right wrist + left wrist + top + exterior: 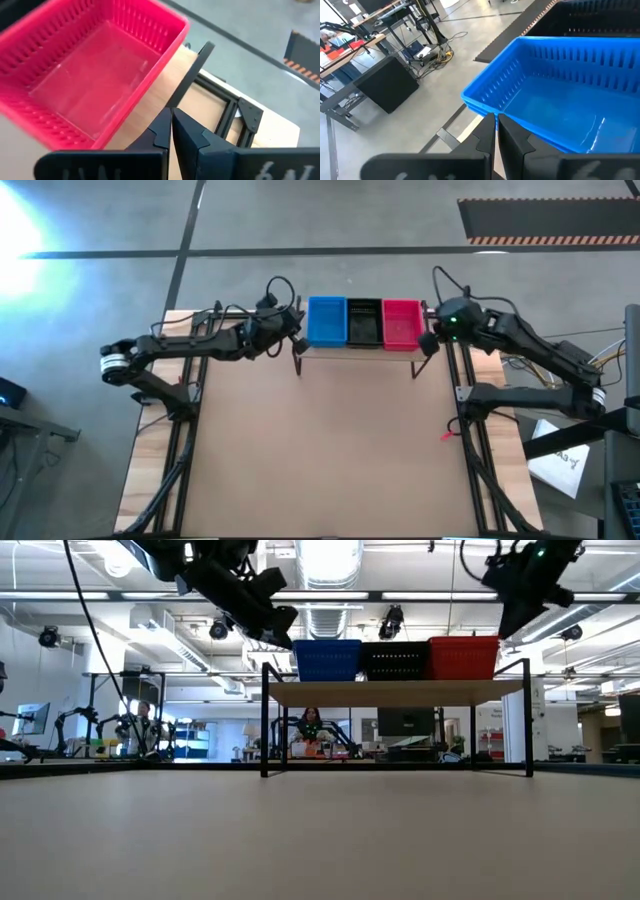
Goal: Stack baskets on shelf by color
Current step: Return to Home Position
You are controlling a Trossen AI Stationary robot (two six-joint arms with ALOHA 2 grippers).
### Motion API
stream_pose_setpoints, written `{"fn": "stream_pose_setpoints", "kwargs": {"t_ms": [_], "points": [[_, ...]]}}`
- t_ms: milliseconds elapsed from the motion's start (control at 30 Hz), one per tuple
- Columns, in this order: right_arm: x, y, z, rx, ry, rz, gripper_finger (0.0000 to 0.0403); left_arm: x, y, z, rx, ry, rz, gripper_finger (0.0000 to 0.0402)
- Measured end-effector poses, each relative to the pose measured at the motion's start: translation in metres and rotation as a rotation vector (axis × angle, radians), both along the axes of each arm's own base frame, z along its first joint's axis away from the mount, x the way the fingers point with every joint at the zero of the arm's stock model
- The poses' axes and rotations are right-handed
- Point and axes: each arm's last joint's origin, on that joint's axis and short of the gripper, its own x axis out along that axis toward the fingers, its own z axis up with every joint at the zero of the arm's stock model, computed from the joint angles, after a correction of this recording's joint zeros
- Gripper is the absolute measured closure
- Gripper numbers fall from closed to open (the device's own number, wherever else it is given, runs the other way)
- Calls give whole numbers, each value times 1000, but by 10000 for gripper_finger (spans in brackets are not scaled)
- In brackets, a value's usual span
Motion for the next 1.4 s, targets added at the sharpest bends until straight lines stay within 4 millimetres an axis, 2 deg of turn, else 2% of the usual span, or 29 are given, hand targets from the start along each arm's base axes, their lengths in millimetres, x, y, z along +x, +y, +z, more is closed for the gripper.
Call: {"fn": "stream_pose_setpoints", "kwargs": {"t_ms": [167, 333, 433, 600, 700, 800, 967, 1167, 1400], "points": [[-12, 19, 3, -11, -72, 95, 394, -13, -17, 20, 8, -39, -39, 398], [-22, 45, -13, 65, -262, 285, 394, -39, -49, 32, -40, -50, -109, 398], [-19, 59, -32, 126, -418, 455, 394, -53, -70, 35, -97, -71, -165, 398], [-4, 87, -72, 240, -628, 808, 394, -69, -105, 28, -167, -105, -287, 398], [0, 104, -93, 278, -703, 1030, 394, -75, -122, 22, -199, -115, -359, 398], [-1, 118, -108, 264, -764, 1173, 394, -78, -135, 14, -235, -121, -406, 398], [-13, 129, -126, 194, -855, 1329, 394, -79, -147, -6, -283, -119, -442, 398], [-28, 125, -136, 113, -969, 1316, 394, -80, -149, -28, -283, -204, -460, 398], [-37, 122, -151, 29, -1073, 1309, 394, -103, -144, -40, -307, -294, -460, 398]]}}
